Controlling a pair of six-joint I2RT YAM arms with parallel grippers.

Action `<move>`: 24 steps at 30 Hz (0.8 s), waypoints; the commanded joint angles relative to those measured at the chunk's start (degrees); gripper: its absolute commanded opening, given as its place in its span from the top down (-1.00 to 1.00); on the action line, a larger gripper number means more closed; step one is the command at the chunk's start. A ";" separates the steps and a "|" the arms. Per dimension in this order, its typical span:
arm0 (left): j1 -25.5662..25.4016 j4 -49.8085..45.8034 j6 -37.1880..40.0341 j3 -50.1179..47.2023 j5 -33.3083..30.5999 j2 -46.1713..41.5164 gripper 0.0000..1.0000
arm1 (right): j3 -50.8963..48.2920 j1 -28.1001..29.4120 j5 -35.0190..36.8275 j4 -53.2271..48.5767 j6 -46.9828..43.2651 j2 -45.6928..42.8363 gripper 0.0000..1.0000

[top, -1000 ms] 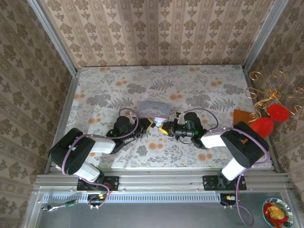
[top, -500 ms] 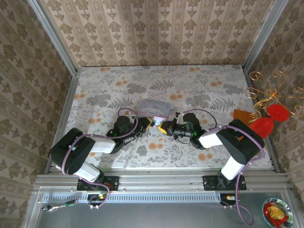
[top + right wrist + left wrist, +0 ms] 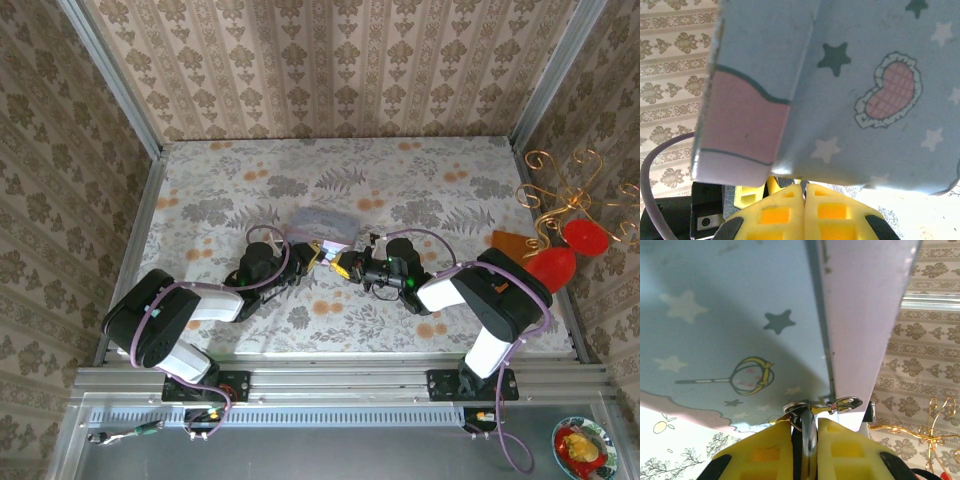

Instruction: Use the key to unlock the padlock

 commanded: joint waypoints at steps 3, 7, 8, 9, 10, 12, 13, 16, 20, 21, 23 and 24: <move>-4.90 9.14 -2.34 3.01 14.53 -1.73 1.00 | 2.58 0.36 5.67 5.40 1.33 0.46 1.00; -5.07 9.39 -2.39 3.53 14.97 -1.25 1.00 | 3.07 0.41 6.53 5.34 2.15 0.57 1.00; -5.16 9.33 -2.31 3.63 14.97 -1.20 1.00 | 3.31 0.41 6.48 5.34 2.11 0.57 1.00; -5.15 9.26 -2.22 3.64 14.98 -1.14 1.00 | 3.51 0.41 6.54 5.34 2.24 0.57 1.00; -5.24 9.00 -2.05 3.64 14.93 -1.04 1.00 | 3.69 0.41 6.44 5.29 2.31 0.57 1.00; -5.32 8.53 -1.74 3.56 14.92 -1.11 1.00 | 3.88 0.27 6.44 5.79 2.79 0.90 1.00; -5.33 8.28 -1.47 3.51 14.97 -1.05 1.00 | 3.89 0.14 6.40 6.35 3.14 1.15 1.00; -5.42 7.72 -0.95 3.38 15.23 -0.94 1.00 | 3.90 -0.42 6.12 8.24 4.36 2.10 1.00; -5.65 7.38 -0.46 3.23 15.73 -0.71 1.00 | 4.73 -1.10 5.37 8.72 5.57 3.01 1.00; -5.68 7.40 -0.29 3.21 15.84 -0.61 1.00 | 5.13 -1.15 5.23 8.54 5.66 3.04 1.00; -5.81 7.65 -0.14 3.21 16.03 -0.36 1.00 | 5.79 -1.18 5.03 7.61 5.59 2.91 1.00; -5.92 7.70 -0.19 3.21 16.02 -0.17 1.00 | 5.98 -1.18 5.11 7.18 5.38 2.71 1.00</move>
